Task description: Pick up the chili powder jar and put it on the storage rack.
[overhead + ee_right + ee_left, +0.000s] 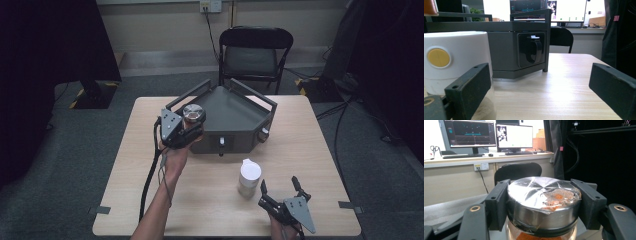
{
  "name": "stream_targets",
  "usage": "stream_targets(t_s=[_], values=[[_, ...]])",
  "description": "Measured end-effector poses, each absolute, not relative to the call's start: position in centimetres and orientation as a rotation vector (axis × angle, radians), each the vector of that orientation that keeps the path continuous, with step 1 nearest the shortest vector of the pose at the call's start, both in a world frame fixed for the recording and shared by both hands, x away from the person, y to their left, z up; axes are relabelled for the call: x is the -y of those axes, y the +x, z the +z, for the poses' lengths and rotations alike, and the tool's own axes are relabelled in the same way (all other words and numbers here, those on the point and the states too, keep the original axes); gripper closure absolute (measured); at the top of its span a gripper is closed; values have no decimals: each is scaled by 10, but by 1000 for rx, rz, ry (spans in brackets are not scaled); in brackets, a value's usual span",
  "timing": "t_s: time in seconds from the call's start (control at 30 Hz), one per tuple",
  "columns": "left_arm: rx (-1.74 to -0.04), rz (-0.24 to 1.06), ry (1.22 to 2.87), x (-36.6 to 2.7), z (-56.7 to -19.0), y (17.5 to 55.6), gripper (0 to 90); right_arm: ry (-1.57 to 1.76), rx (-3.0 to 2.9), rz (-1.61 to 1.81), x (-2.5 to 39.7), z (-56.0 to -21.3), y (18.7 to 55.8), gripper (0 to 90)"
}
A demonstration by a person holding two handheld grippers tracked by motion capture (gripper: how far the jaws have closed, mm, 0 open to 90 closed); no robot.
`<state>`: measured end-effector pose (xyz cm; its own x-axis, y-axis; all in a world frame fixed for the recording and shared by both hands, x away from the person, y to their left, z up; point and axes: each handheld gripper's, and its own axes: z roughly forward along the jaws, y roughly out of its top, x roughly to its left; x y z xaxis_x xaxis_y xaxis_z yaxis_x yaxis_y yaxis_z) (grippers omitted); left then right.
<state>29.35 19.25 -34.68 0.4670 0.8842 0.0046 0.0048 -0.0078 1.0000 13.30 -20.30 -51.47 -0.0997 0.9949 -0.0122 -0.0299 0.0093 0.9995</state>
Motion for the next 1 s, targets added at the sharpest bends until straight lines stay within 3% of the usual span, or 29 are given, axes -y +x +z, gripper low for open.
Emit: stream_targets(t_s=[1.0], values=[[-959,885,1419,-154,-352,342,352,1129,-1266,1293,204,-515,133,28]])
